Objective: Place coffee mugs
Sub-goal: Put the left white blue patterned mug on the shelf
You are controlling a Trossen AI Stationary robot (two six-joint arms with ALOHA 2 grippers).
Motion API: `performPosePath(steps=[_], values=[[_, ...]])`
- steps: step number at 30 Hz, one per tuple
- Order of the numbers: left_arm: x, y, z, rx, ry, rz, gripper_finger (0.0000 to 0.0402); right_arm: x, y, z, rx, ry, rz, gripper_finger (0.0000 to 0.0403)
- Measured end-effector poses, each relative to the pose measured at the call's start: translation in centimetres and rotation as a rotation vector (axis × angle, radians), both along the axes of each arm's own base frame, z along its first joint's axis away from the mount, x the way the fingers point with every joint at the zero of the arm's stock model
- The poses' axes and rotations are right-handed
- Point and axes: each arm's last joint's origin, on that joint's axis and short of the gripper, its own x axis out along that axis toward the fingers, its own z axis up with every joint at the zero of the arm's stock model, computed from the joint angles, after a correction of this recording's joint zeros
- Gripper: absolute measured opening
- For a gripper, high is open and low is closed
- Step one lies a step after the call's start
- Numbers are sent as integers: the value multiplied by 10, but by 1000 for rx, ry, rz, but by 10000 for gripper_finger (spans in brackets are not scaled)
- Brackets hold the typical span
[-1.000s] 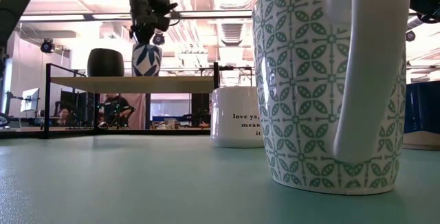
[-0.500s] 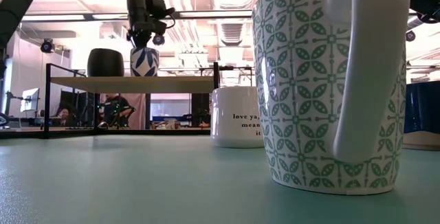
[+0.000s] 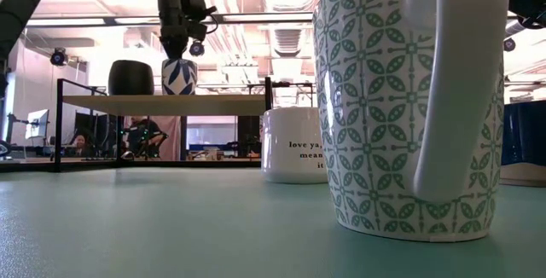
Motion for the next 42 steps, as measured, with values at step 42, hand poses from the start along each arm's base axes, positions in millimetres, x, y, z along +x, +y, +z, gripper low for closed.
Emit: performPosePath(steps=[42], values=[[0,4,-1,59,51,60,36,0,0,0,0,0,0,68]])
